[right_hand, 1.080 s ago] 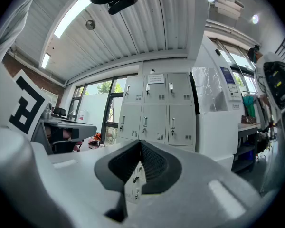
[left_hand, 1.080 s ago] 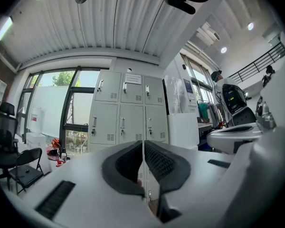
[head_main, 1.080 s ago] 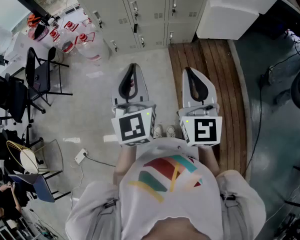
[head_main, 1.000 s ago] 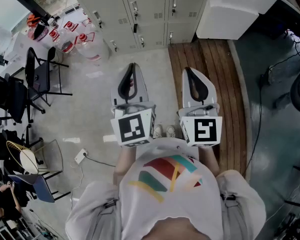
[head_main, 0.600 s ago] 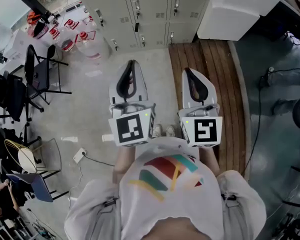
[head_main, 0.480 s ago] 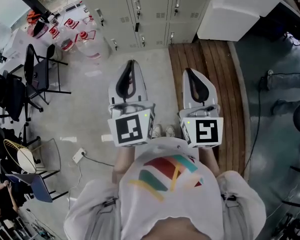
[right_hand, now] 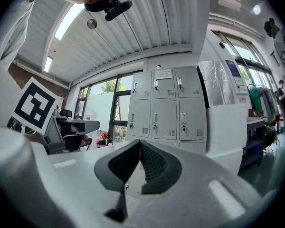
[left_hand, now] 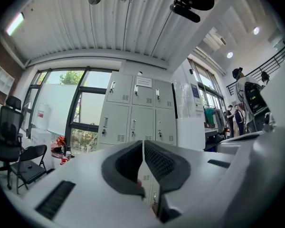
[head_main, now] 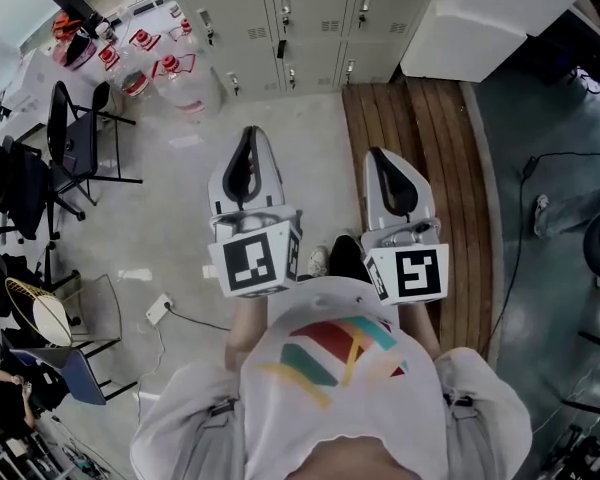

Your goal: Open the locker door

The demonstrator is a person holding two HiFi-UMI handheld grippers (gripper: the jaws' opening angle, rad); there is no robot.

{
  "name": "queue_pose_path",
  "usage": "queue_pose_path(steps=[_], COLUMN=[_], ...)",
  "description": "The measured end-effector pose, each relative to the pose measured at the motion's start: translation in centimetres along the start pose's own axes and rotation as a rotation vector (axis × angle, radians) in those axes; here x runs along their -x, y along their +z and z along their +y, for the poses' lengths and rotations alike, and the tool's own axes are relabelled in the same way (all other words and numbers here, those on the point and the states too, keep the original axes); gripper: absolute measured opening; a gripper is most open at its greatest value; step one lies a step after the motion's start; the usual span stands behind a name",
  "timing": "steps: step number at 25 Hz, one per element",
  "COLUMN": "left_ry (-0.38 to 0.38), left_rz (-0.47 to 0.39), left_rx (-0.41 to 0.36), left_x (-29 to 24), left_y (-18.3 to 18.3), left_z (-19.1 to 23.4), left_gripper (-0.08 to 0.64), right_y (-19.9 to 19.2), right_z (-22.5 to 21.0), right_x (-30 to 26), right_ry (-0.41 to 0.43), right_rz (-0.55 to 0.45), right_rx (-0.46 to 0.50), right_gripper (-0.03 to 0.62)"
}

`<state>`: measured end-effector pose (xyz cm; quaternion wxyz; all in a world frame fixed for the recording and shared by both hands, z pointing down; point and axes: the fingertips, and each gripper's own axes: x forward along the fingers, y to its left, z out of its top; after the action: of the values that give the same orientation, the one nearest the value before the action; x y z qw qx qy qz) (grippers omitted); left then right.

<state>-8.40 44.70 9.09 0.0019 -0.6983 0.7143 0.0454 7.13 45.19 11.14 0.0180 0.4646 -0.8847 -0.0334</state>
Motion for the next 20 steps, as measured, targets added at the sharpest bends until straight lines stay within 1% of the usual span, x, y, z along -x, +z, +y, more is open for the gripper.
queue_pose_path(steps=[6, 8, 11, 13, 16, 18, 20], left_ry=[0.011, 0.016, 0.024, 0.015, 0.010, 0.019, 0.022], left_rz=[-0.003, 0.002, 0.008, -0.007, -0.049, -0.067, -0.060], left_rx=[-0.001, -0.032, -0.108, -0.109, -0.117, -0.152, -0.202], left_x=[-3.2, -5.3, -9.5, -12.7, -18.1, -21.5, -24.7], left_y=[0.2, -0.6, -2.0, -2.2, -1.1, -0.3, -0.1], left_z=[0.3, -0.1, -0.9, -1.5, -2.5, -3.0, -3.3], left_gripper=[0.023, 0.023, 0.021, 0.021, 0.021, 0.021, 0.021], right_y=[-0.7, -1.4, -2.0, -1.8, -1.1, -0.7, -0.5], right_z=[-2.3, -3.6, -6.3, -8.5, -12.3, -14.3, -15.7], right_x=[-3.1, -4.7, -7.5, -9.9, -14.0, -16.9, -19.6], right_ry=[-0.002, -0.004, -0.015, -0.030, -0.043, -0.032, -0.012], right_rz=[-0.003, -0.005, -0.022, -0.039, -0.064, -0.079, -0.086], right_rx=[-0.060, -0.066, -0.057, -0.052, -0.026, -0.030, -0.057], right_gripper=[0.005, 0.005, 0.005, 0.005, 0.005, 0.005, 0.005])
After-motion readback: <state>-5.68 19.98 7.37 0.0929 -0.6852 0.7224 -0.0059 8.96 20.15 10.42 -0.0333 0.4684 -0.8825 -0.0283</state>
